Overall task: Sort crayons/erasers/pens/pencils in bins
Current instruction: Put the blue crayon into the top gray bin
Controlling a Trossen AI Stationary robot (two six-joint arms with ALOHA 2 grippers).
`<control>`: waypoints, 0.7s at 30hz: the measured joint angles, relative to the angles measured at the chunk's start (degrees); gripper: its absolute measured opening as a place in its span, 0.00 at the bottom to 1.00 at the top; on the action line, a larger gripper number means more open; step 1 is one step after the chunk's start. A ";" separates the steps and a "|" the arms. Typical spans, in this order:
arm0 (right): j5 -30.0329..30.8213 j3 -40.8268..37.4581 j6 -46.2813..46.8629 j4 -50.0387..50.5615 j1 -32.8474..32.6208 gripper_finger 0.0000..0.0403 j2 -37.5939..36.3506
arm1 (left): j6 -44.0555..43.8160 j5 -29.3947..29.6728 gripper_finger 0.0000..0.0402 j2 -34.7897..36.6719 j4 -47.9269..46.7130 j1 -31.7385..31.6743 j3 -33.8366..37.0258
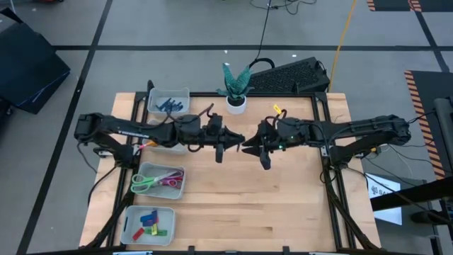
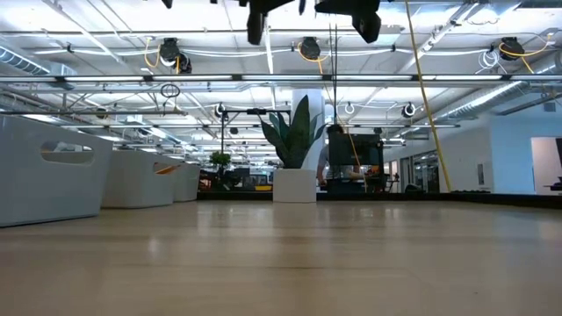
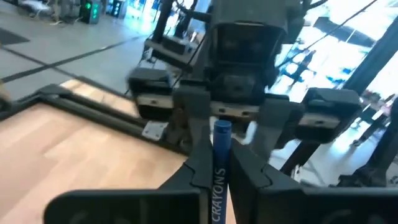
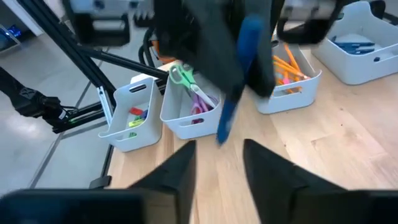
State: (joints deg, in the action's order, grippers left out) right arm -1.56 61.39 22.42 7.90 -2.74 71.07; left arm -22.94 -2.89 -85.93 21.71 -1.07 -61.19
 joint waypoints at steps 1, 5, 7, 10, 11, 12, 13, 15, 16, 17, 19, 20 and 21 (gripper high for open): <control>-0.02 0.00 0.23 0.08 0.00 0.33 0.00 | 0.52 0.00 0.06 0.82 -1.78 -0.21 0.00; 0.00 0.00 0.11 0.65 0.00 0.45 0.00 | 2.59 2.11 0.06 5.32 -13.21 -0.48 0.00; 0.02 0.00 -0.52 0.19 0.00 0.49 0.00 | 2.96 4.82 0.06 7.98 -20.20 -0.53 -0.31; 0.06 0.00 -0.65 -1.13 0.00 0.50 0.00 | 1.52 7.72 0.06 11.76 -31.54 -3.56 -0.22; 0.04 0.00 -0.67 -1.26 -0.09 0.50 0.00 | 1.24 8.16 0.06 12.69 -34.59 -5.48 -0.33; 0.06 0.00 -0.92 -1.35 -0.39 0.50 0.00 | 1.10 8.53 0.06 13.56 -38.89 -7.71 -0.27; 0.18 0.00 -1.49 -1.75 -0.67 0.49 0.08 | 1.25 8.54 0.06 13.93 -42.15 -10.24 -0.16; 0.22 0.00 -2.68 -2.80 -1.53 0.49 0.24 | 2.47 8.58 0.06 13.98 -45.83 -16.16 -0.30; 0.22 -0.02 -3.12 -3.18 -2.11 0.48 0.31 | 3.47 8.62 0.06 13.88 -48.76 -19.74 -0.30; 0.24 -0.02 -3.65 -4.03 -2.59 0.48 0.60 | 4.61 8.77 0.06 13.57 -51.59 -23.64 -0.18; 0.74 0.00 -3.98 -4.60 -3.46 0.48 1.08 | 6.96 9.56 0.06 11.38 -53.23 -30.70 -0.24; 1.65 -0.02 -3.83 -4.44 -3.93 0.48 1.38 | 7.97 9.54 0.06 10.31 -54.33 -34.07 -0.26; 2.12 -0.02 -3.68 -4.94 -4.20 0.48 1.93 | 8.96 9.30 0.06 9.39 -56.20 -37.34 -0.17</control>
State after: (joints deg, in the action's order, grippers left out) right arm 0.56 61.36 18.75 2.96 -6.95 72.99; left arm -13.99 6.41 -76.55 -34.49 -38.40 -61.36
